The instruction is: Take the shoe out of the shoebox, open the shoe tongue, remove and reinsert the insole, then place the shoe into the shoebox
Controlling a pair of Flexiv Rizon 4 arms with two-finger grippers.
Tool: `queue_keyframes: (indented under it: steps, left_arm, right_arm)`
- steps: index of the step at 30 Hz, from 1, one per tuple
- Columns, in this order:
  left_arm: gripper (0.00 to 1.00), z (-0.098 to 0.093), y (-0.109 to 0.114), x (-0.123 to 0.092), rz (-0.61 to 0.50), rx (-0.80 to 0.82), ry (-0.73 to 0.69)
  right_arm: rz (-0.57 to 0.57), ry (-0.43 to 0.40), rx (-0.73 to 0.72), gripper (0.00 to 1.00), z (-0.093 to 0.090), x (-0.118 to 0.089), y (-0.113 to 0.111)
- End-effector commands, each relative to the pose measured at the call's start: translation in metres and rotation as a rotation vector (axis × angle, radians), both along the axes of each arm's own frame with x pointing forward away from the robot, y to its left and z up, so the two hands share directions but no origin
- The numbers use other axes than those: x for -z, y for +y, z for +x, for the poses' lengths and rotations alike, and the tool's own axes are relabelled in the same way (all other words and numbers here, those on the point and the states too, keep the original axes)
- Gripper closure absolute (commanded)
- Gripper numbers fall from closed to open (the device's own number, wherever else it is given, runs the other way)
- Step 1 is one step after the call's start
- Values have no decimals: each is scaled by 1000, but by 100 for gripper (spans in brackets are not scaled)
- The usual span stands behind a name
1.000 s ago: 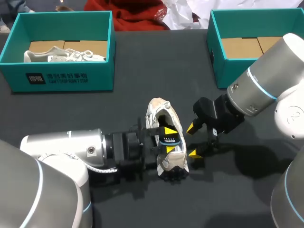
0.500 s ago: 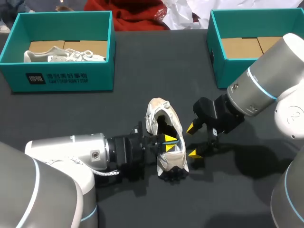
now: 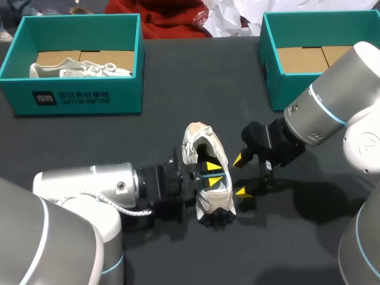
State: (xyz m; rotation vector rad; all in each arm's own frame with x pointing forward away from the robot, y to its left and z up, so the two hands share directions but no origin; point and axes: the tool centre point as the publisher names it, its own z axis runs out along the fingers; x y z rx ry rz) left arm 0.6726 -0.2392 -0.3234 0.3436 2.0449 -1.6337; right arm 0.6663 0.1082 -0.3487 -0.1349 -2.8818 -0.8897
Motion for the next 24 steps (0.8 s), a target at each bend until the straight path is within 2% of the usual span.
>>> queue_keyframes:
  steps: [1, 6, 9, 13, 15, 16, 24]
  left_arm:
    - [62, -12, 11, -16, 26, 12, 19]
    - [59, -23, 15, -23, 45, 24, 18]
    - [62, -25, 15, -23, 54, 26, 12]
    - [73, -17, 11, -14, 82, 13, 6]
    - [87, -14, 7, -9, 96, 12, 4]
    - [98, -12, 6, -6, 104, 12, 2]
    - [100, -1, 3, 11, 190, 16, -12]
  right_arm:
    - [-1, -3, 2, 0, -1, 1, 0]
    - [-1, -3, 2, 0, -1, 1, 0]
    - [-1, -3, 2, 0, -1, 1, 0]
    - [-1, -3, 2, 0, -1, 1, 0]
    - [-1, -3, 2, 0, -1, 1, 0]
    - [-1, -3, 2, 0, -1, 1, 0]
    - [-1, -3, 2, 0, -1, 1, 0]
